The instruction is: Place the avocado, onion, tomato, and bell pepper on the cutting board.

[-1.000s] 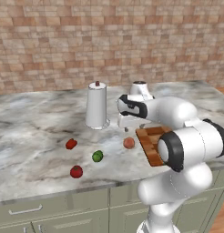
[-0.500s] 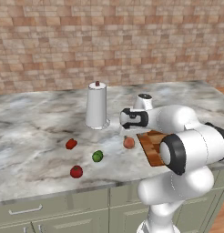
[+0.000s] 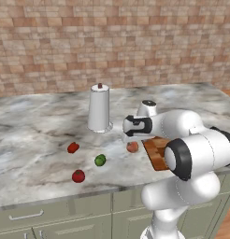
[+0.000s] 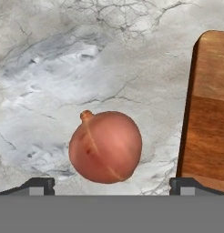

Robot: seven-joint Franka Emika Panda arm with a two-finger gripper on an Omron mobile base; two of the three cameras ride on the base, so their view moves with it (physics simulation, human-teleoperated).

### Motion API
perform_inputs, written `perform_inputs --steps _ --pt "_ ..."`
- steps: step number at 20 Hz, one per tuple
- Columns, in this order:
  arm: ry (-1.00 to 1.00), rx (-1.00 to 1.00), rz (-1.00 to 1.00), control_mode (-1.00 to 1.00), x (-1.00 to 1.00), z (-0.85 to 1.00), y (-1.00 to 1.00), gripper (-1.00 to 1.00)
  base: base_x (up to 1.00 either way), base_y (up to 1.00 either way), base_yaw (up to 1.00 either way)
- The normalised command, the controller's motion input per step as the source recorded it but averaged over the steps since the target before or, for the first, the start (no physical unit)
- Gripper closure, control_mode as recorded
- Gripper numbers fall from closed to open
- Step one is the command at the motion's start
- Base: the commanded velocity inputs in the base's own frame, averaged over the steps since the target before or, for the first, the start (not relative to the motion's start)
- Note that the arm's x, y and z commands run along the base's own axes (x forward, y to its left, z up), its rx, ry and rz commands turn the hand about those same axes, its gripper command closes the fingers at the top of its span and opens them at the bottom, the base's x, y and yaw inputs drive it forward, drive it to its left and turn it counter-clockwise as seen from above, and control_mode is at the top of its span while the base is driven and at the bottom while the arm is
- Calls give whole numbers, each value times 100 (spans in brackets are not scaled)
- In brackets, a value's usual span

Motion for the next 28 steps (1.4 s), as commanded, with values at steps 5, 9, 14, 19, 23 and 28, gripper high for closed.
perform_inputs --steps 5,9,14,19,23,28 --pt "0 0 0 -100 0 0 0 -100 0 0 0" --pt "0 0 0 -100 1 0 1 -100 0 0 0" --pt "2 0 0 -100 8 0 9 -100 0 0 0" --pt "6 0 0 -100 21 0 17 -100 0 0 0" --pt "4 0 0 -100 13 0 12 -100 0 0 0" --pt "0 0 0 -100 0 -11 0 -100 0 0 0"
